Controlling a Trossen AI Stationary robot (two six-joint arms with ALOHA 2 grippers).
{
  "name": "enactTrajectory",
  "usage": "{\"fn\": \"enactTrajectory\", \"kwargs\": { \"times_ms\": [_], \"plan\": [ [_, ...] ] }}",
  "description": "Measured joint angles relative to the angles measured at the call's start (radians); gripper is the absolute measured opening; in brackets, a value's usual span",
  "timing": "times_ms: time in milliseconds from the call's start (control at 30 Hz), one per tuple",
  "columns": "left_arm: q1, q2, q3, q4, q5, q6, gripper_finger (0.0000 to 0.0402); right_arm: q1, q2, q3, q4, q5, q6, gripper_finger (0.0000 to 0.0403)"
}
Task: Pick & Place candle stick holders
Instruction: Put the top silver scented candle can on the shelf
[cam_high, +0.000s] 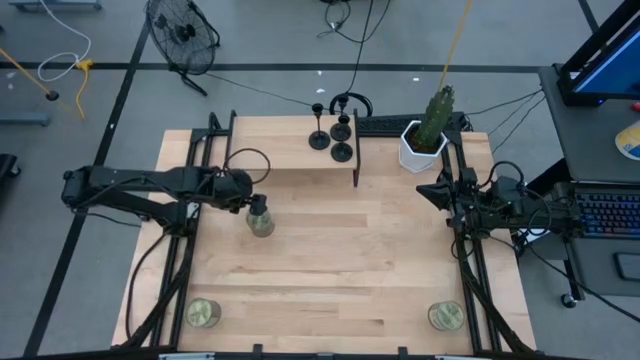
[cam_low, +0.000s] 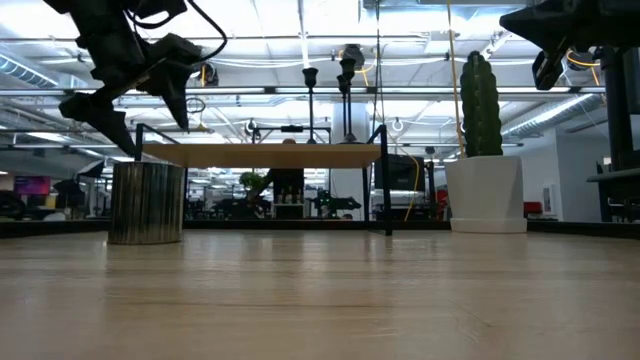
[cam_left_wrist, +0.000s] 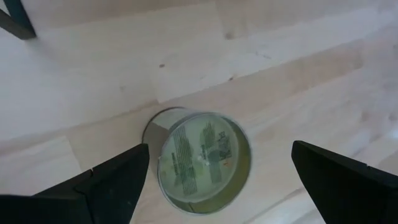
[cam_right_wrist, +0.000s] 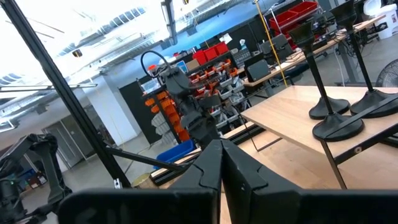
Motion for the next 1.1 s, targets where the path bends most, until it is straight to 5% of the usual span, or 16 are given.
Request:
{"fn": "enactTrajectory", "kwargs": {
  "times_ms": [333,1100],
  "plan": [
    [-0.031,0.136,0.0,-0.006,-0.011,-0.039,0.04,0.0,0.0,0.0,0.0,0.0,0.003,0.0],
    [-0.021,0.137,0.0,-0.003,-0.004,0.037,0.0399,0.0,0.0,0.0,0.0,0.0,0.003,0.0]
  ]
}}
